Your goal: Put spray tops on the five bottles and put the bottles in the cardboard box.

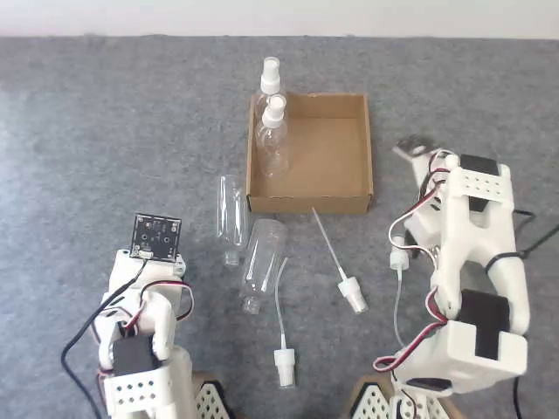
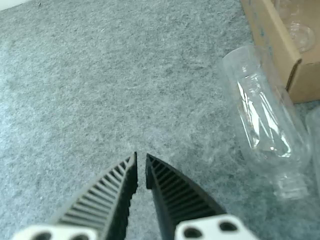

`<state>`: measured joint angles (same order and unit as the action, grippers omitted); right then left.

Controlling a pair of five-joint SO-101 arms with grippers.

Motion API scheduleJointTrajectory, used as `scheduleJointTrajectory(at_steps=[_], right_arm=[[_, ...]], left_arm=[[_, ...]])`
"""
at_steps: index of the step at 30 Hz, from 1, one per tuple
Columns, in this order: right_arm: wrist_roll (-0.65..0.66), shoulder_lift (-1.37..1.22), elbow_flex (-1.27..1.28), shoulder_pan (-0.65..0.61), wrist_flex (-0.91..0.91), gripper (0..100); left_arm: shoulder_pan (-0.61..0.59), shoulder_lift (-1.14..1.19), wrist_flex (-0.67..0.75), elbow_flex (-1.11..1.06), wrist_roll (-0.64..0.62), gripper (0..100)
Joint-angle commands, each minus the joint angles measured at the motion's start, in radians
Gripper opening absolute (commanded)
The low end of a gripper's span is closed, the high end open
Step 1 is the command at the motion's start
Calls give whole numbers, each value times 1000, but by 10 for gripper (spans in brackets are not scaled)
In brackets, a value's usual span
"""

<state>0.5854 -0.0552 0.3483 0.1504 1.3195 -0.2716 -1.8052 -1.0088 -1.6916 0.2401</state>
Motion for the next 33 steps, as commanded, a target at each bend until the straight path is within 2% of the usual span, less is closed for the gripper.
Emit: scheduleJointTrajectory(at_steps=[1, 5, 9, 14, 25, 33], right_arm=[[-126, -4, -51, -10, -79, 84], [-192, -68, -54, -8, -140, 84], [-196, -107, -54, -10, -165, 92], [-195, -111, -54, -12, -148, 224], [12, -120, -149, -18, -44, 235], [51, -143, -124, -25, -44, 232]], left_arm=[[0, -14, -5, 7, 11, 26], [0, -14, -5, 7, 11, 26], [0, -14, -5, 7, 11, 26], [0, -14, -5, 7, 11, 26], [0, -14, -5, 7, 11, 26], [0, -14, -5, 7, 11, 26]])
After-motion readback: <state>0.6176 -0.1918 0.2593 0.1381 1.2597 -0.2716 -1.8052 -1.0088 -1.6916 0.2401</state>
